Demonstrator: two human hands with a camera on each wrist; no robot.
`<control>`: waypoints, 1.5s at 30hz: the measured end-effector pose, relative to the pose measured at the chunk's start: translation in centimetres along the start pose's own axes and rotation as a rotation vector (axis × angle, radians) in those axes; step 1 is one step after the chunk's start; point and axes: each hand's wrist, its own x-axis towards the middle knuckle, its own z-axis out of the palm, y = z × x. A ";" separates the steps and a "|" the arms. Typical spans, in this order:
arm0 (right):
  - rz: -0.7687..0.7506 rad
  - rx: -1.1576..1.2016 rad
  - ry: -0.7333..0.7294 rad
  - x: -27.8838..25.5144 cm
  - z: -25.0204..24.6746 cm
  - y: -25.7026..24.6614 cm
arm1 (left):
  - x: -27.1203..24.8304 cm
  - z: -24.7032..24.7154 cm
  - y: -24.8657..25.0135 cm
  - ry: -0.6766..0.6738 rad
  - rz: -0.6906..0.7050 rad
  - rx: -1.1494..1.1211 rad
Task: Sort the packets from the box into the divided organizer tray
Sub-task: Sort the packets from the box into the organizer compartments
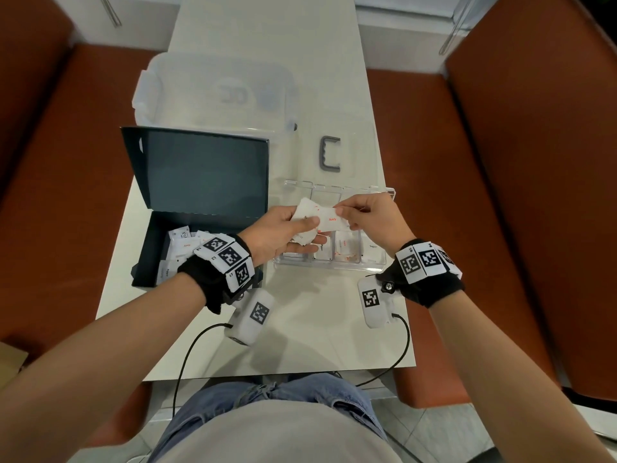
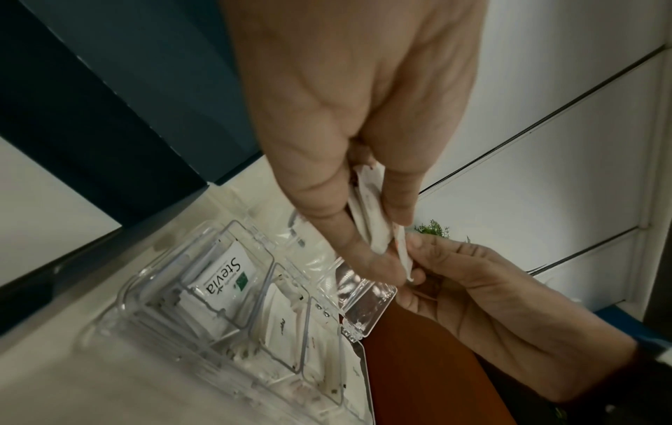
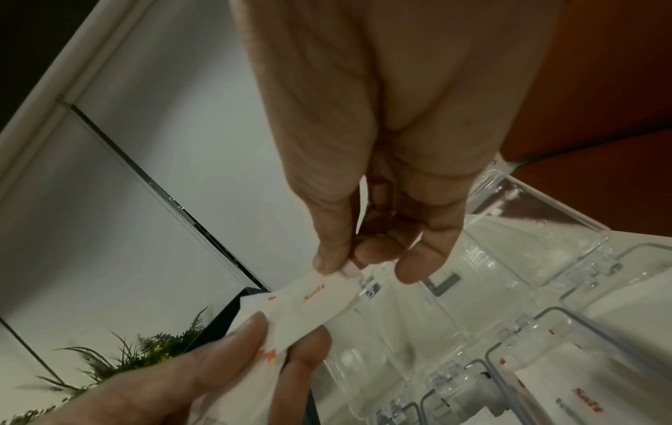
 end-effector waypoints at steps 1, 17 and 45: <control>0.004 0.007 0.007 0.0 0.1 0.1 | 0.0 0.0 0.0 -0.005 0.004 0.004; 0.055 0.035 0.023 -0.3 0.4 0.5 | 0.3 0.5 -0.2 0.082 0.050 0.085; 0.491 -0.186 0.230 1.7 2.7 5.5 | 0.7 -0.5 -0.9 0.162 0.043 0.107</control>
